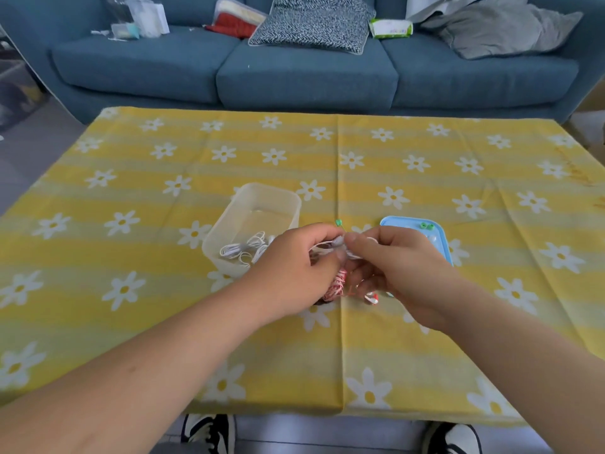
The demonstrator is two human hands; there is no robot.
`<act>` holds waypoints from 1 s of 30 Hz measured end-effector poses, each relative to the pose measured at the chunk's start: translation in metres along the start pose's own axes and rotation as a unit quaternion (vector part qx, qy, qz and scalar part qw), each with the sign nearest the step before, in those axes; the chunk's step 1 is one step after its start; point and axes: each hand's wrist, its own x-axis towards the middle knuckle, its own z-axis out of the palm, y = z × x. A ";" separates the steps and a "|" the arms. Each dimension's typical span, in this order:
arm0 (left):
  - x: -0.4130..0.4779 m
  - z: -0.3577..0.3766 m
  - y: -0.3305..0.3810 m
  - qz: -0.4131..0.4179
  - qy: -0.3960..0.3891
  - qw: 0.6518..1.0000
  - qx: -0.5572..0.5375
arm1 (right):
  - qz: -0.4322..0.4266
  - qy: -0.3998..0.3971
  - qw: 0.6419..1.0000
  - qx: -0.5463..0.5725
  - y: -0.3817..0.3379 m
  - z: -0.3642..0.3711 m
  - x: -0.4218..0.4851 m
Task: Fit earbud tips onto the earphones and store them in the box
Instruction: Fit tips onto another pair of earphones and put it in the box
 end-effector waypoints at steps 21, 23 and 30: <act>0.078 -0.061 -0.075 -0.117 0.133 0.932 0.315 | -0.001 0.032 0.999 -0.030 -0.006 0.060 0.043; 0.077 -0.062 -0.070 -0.097 0.123 0.924 0.349 | -0.001 0.043 0.999 -0.027 -0.005 0.057 0.043; 0.059 -0.069 -0.056 0.033 0.174 0.908 0.380 | 0.008 0.048 0.998 -0.049 -0.006 0.044 0.034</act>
